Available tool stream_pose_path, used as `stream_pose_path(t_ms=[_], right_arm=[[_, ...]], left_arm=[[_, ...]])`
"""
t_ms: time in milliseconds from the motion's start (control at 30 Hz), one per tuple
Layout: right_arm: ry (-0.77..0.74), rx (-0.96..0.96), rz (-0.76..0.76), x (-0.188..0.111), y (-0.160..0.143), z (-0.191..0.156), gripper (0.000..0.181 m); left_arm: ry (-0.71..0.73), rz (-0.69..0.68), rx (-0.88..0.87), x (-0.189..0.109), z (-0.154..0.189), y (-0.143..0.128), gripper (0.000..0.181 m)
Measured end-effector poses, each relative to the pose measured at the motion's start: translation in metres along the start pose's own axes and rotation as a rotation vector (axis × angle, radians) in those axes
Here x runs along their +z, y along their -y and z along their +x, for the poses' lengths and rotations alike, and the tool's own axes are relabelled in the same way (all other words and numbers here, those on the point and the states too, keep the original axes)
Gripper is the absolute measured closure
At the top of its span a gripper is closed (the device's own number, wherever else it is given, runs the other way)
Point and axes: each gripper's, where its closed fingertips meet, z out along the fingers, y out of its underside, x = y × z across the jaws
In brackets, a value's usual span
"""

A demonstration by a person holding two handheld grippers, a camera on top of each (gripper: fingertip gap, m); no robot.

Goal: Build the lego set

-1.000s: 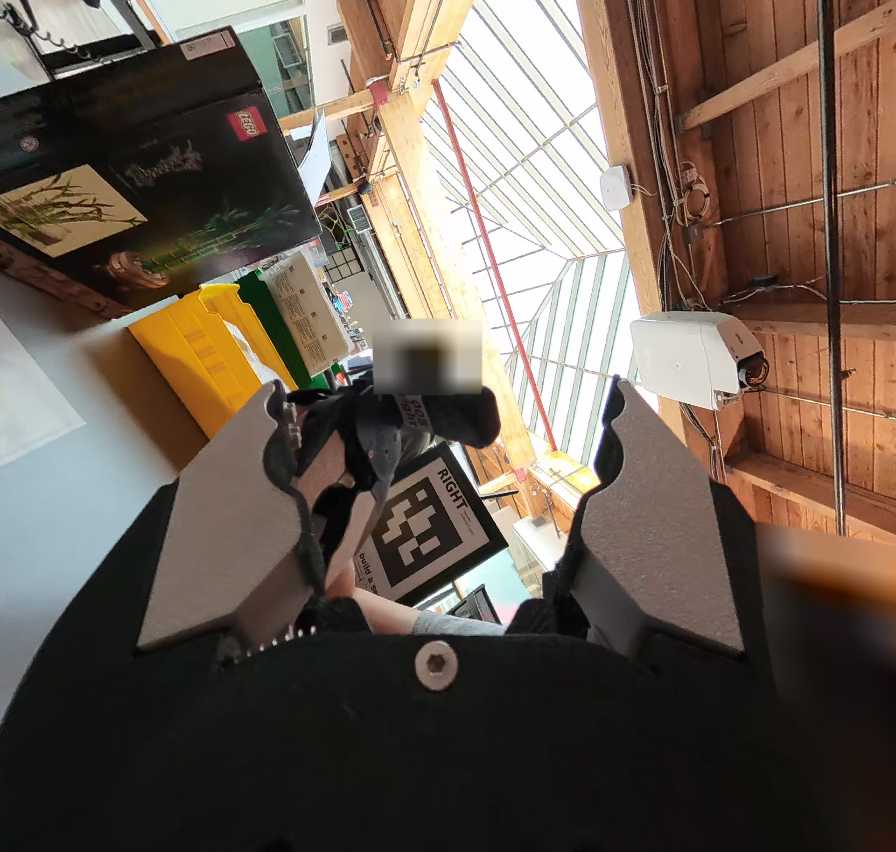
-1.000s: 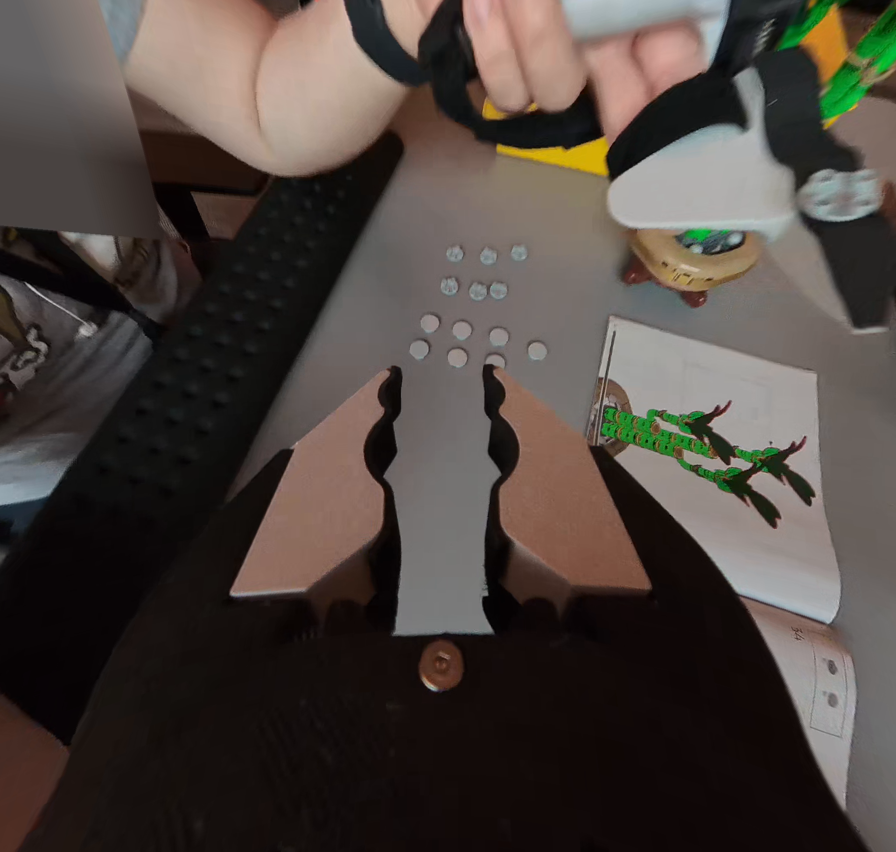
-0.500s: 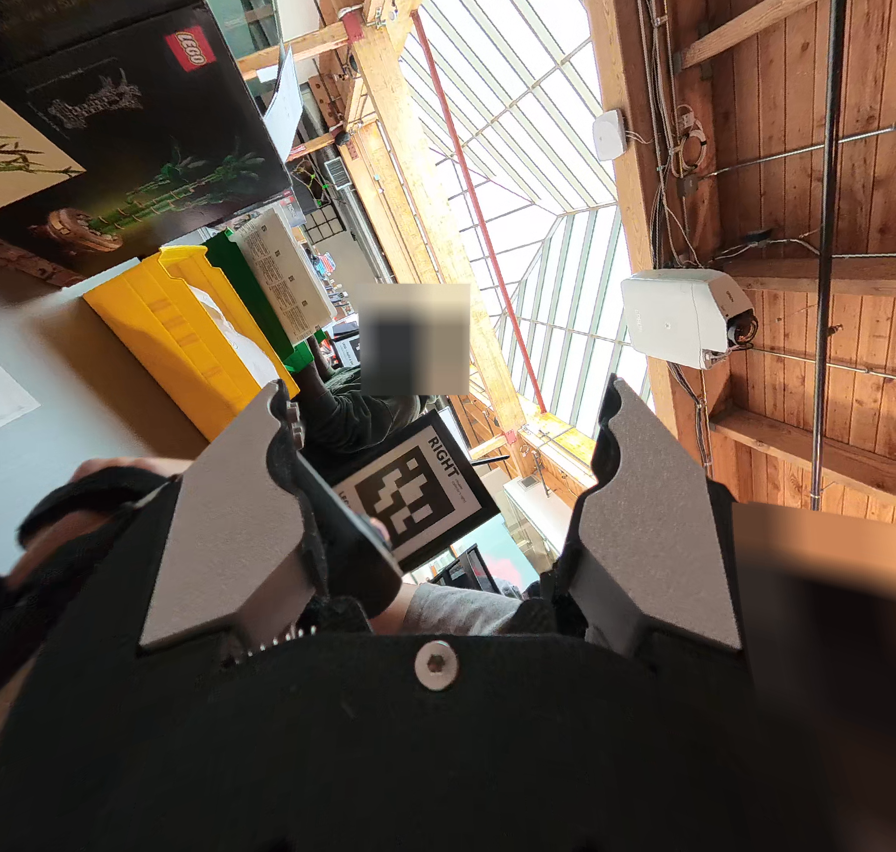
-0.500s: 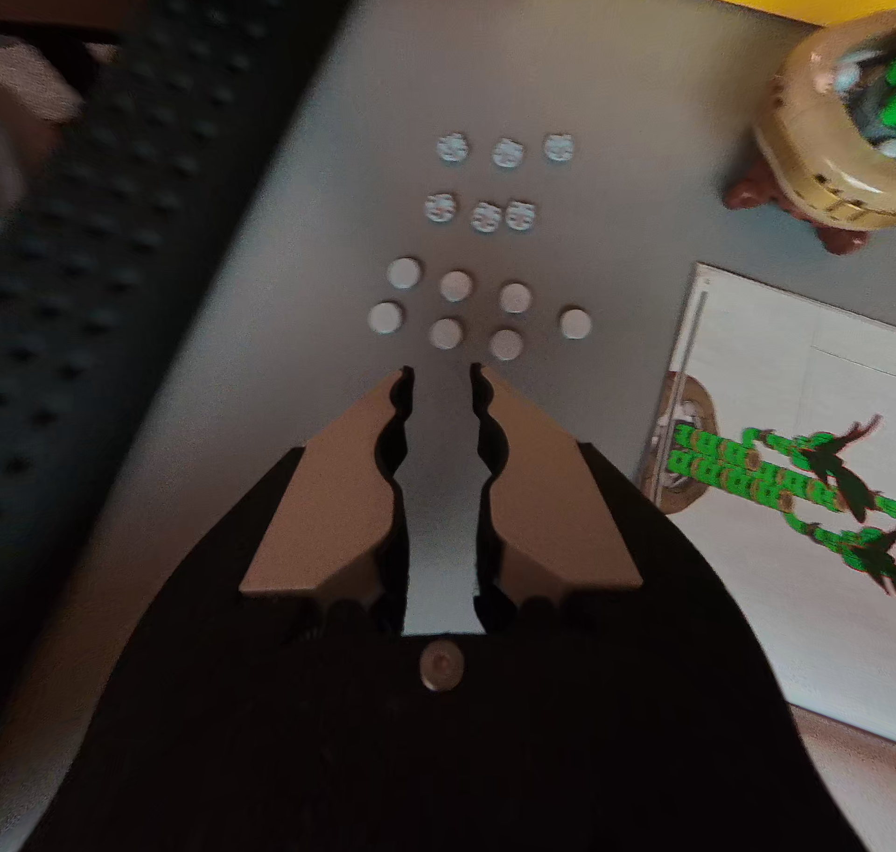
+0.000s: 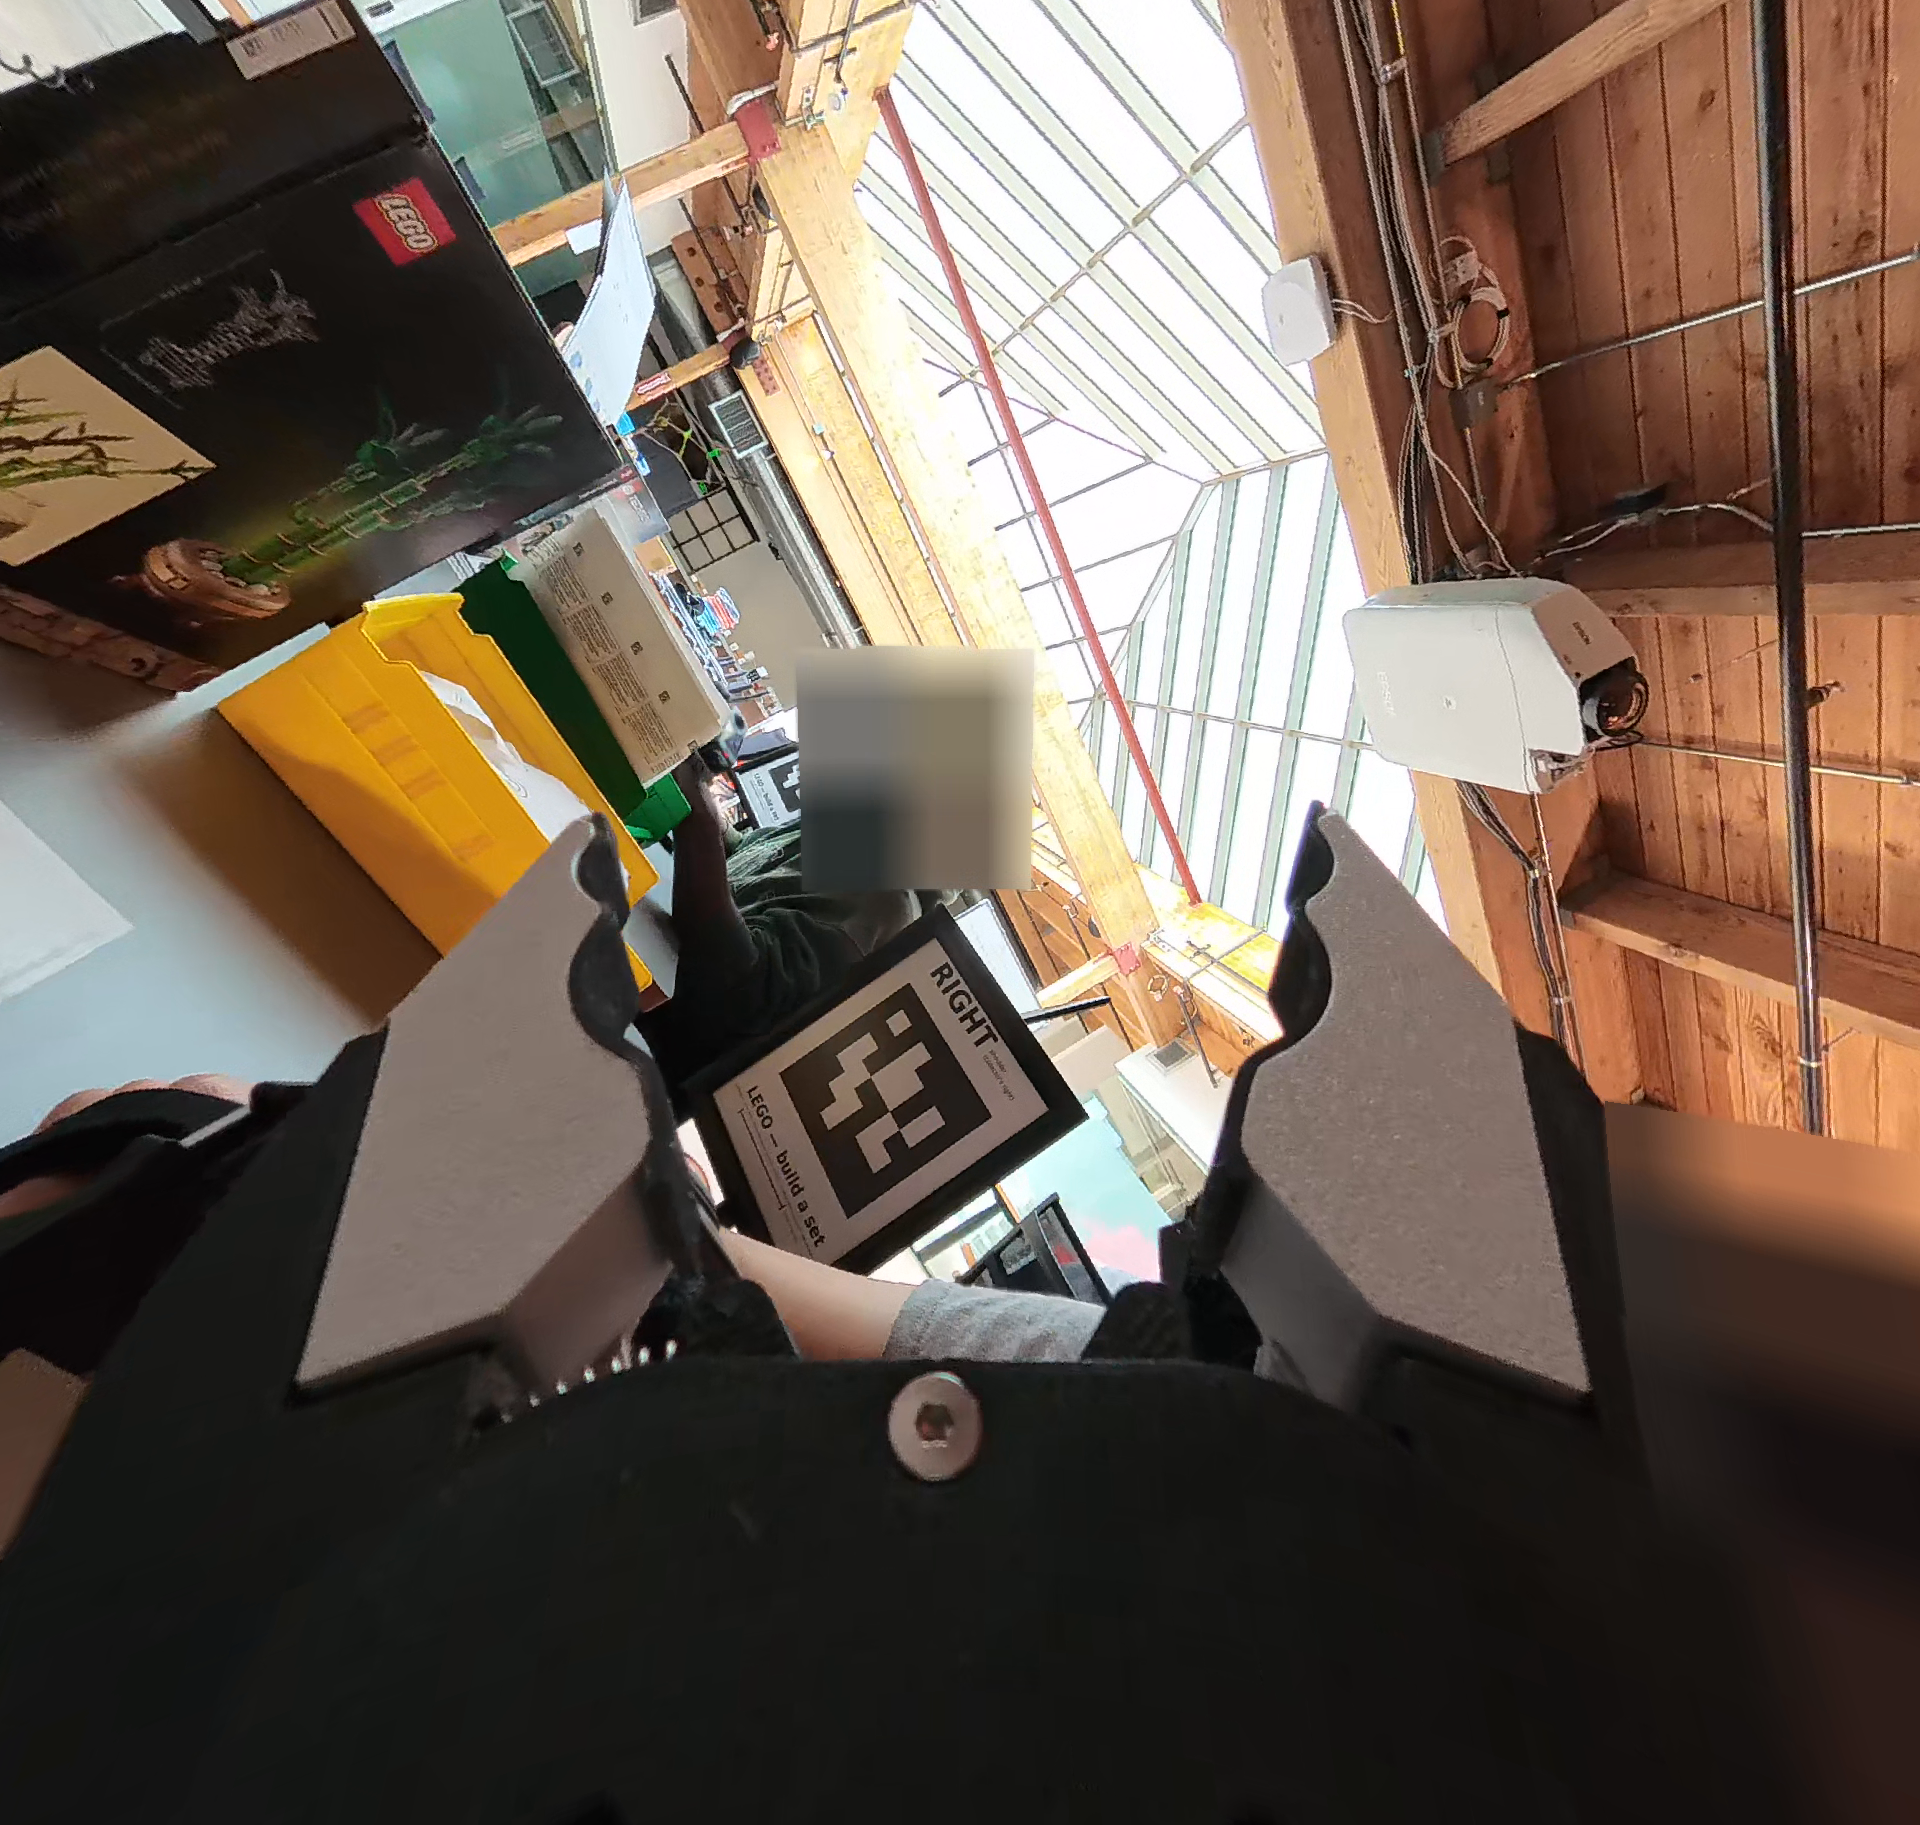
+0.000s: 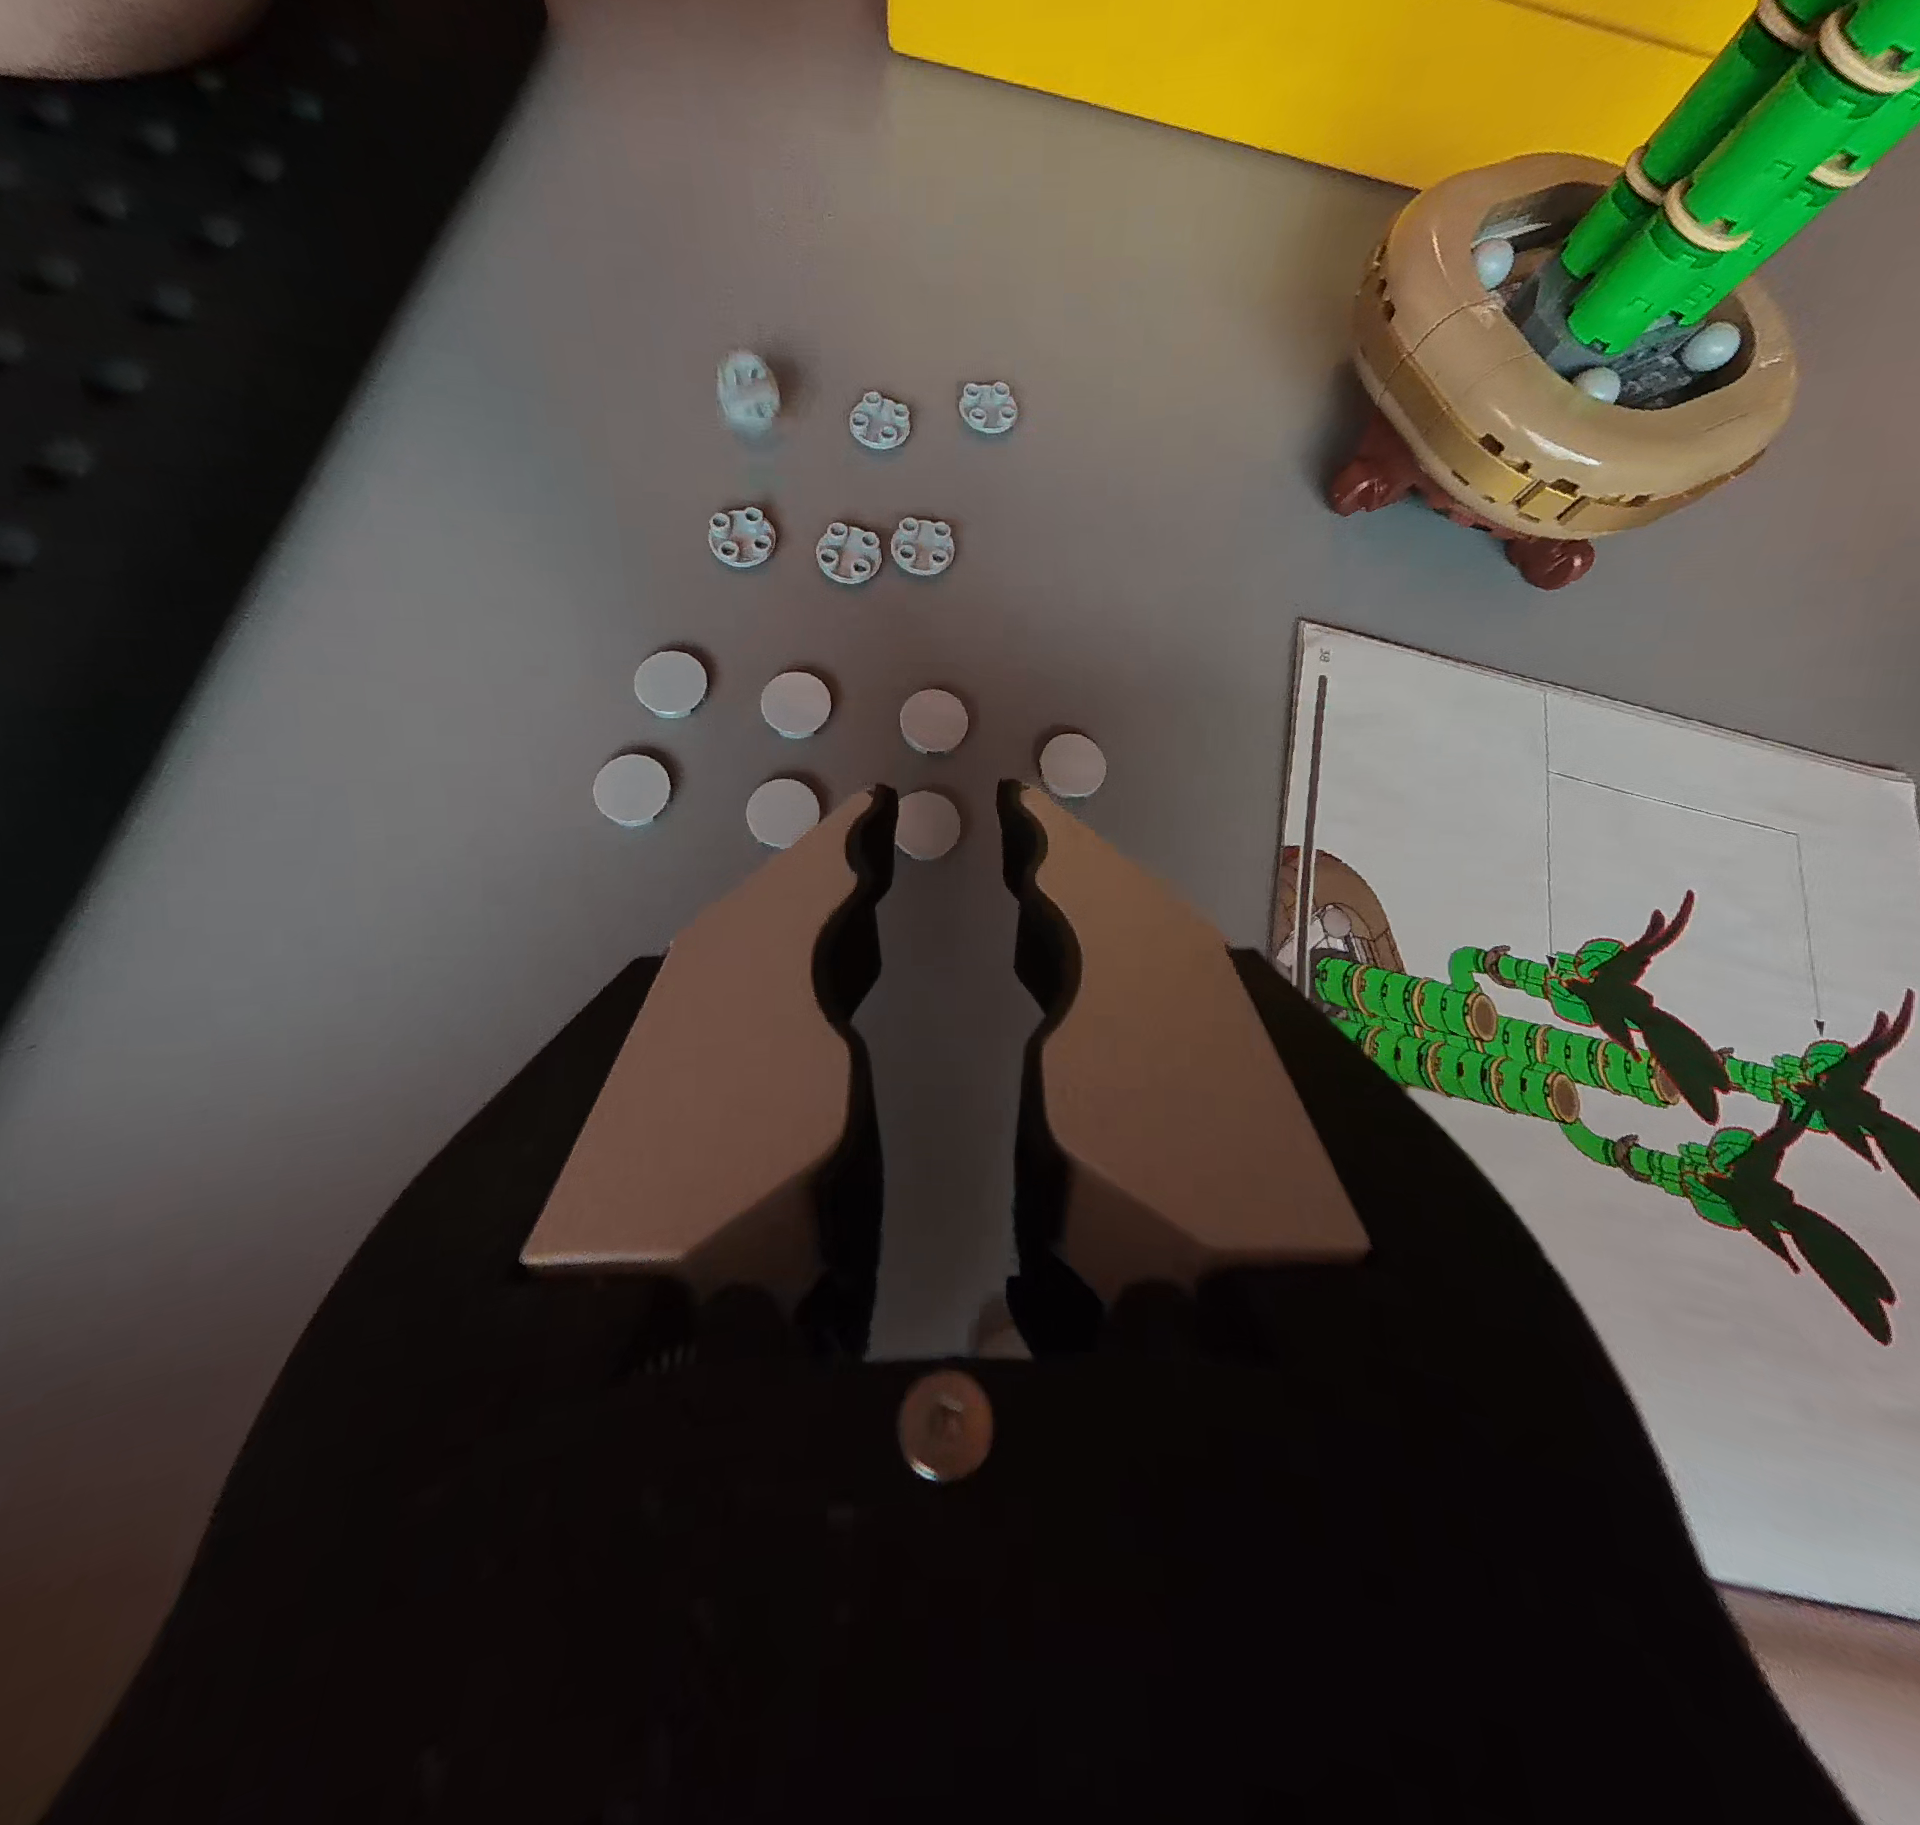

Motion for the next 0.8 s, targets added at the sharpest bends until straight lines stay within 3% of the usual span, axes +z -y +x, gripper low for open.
stream_pose_path(t_ms=[300, 533, 633, 800], right_arm=[[0.0, -0.02, -0.009, -0.006, -0.001, -0.001, 0.161], [-0.033, -0.037, 0.104, -0.005, 0.032, -0.003, 0.161], [-0.045, -0.012, 0.147, 0.014, 0.054, -0.012, 0.161], [-0.071, -0.078, 0.085, 0.065, 0.07, -0.024, 0.161]], left_arm=[[-0.031, 0.023, 0.054, -0.019, 0.027, 0.014, 0.058], [-0.064, 0.092, 0.189, -0.041, 0.077, 0.023, 0.06], [-0.08, 0.112, 0.243, -0.047, 0.097, 0.021, 0.06], [-0.094, 0.137, 0.326, -0.055, 0.121, 0.018, 0.061]])
